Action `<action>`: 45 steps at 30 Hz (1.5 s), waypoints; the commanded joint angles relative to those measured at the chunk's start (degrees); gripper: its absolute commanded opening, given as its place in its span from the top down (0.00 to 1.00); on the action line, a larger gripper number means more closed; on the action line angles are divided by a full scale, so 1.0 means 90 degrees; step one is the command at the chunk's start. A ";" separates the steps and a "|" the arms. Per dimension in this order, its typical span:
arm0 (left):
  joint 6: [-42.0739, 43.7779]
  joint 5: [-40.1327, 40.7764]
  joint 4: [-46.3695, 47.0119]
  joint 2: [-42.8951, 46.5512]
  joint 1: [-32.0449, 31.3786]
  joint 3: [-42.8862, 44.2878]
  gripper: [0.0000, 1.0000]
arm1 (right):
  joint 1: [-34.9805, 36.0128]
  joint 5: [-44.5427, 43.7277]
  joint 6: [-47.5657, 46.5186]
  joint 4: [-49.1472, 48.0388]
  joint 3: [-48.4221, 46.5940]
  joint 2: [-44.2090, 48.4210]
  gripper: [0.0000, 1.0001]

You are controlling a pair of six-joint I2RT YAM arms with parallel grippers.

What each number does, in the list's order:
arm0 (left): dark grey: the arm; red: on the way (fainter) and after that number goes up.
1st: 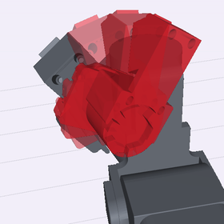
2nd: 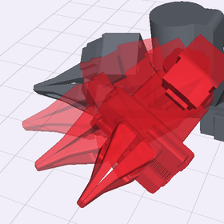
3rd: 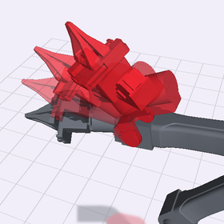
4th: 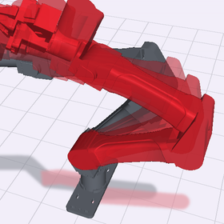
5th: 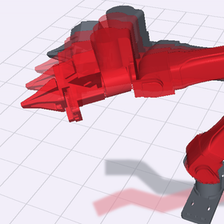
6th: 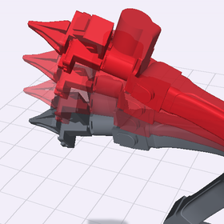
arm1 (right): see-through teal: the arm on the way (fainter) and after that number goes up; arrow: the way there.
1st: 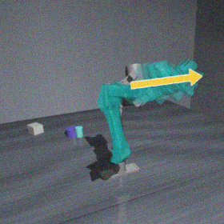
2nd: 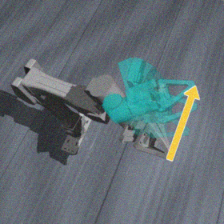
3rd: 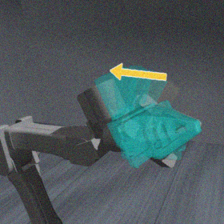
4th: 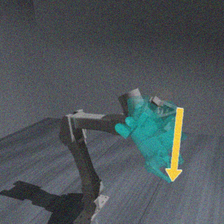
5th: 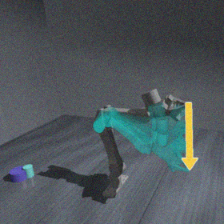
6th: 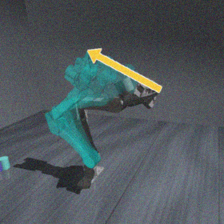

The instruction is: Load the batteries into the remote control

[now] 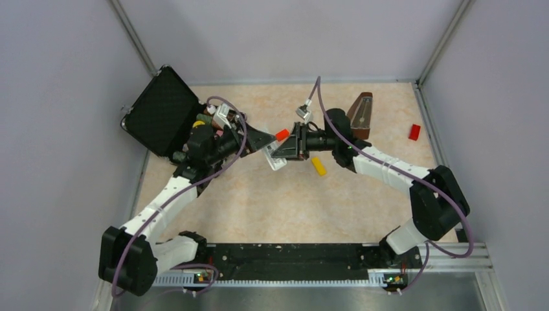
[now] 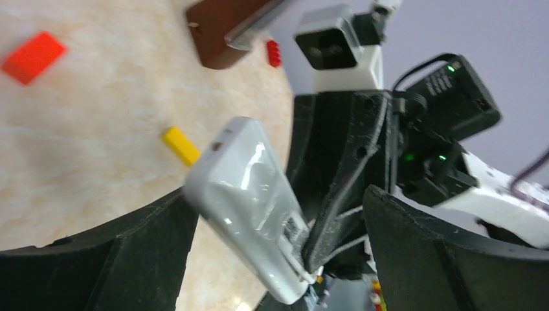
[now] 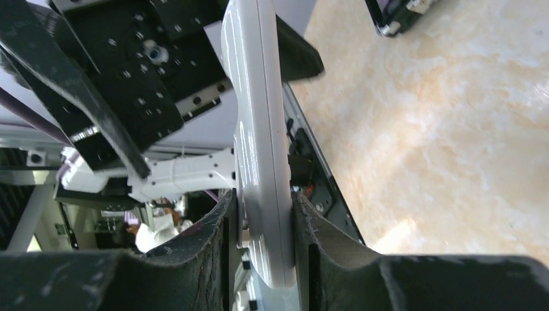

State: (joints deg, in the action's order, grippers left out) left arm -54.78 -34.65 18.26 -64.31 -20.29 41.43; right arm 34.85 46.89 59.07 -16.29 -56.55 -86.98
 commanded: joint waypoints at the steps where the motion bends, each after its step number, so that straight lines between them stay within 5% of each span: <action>1: 0.1193 0.1865 -0.1889 0.0481 0.0080 0.0308 0.01 | -0.0163 0.0639 -0.0961 0.0860 -0.0088 -0.0198 0.84; 8: 0.1621 0.3144 -0.3255 0.0822 0.0260 0.0281 0.01 | -0.0192 0.1288 -0.2574 0.2446 -0.0046 -0.0794 0.83; 17: 0.1377 0.2668 -0.3210 0.0775 0.0263 -0.0261 0.01 | -0.0096 0.1070 -0.4814 0.5068 -0.0715 -0.1882 0.83; 26: 0.1821 0.1864 -0.3336 0.0265 0.0263 -0.0370 0.01 | 0.0020 0.0862 -0.5520 0.5977 -0.1152 -0.2802 0.81; 38: 0.1897 0.1500 -0.3176 -0.0236 0.0263 -0.0405 0.01 | 0.0021 -0.1095 -0.5504 0.6391 -0.1637 -0.3108 0.50; 45: 0.1918 0.1362 -0.3074 -0.0446 0.0263 -0.0362 0.01 | 0.0016 -0.1765 -0.5473 0.6309 -0.1745 -0.2907 0.41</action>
State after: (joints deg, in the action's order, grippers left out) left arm -38.76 -20.78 -12.14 -67.51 -18.04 37.69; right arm 34.76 42.37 11.38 42.33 -71.16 -114.28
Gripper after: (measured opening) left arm 0.990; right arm 0.572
